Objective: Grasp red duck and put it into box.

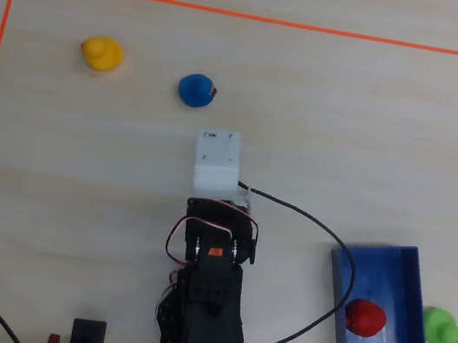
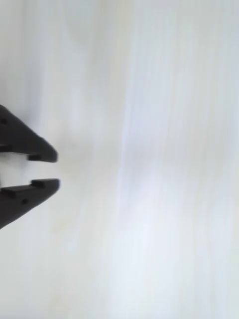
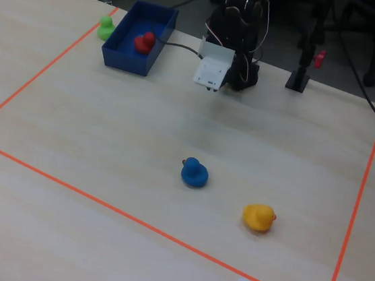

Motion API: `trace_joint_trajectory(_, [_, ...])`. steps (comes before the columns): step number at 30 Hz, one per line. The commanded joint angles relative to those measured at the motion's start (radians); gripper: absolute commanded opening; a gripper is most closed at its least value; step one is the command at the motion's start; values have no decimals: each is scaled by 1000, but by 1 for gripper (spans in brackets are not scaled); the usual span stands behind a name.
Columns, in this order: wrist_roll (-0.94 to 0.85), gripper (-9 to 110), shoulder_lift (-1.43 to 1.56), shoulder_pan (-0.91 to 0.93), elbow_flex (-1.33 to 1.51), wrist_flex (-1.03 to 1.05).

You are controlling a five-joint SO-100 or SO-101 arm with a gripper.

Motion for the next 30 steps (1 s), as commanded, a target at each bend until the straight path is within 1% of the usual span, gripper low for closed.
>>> trace_joint_trajectory(1, [-15, 0, 118, -21, 167, -35])
trace_joint_trajectory(11, [-38, 0, 258, -29, 390, -187])
trace_joint_trajectory(15, [-38, 0, 299, -34, 425, -149])
trace_joint_trajectory(19, [-32, 0, 399, -48, 442, -38])
trace_joint_trajectory(21, [-31, 0, 403, -49, 443, -11])
trace_joint_trajectory(30, [-26, 0, 403, -14, 457, -21])
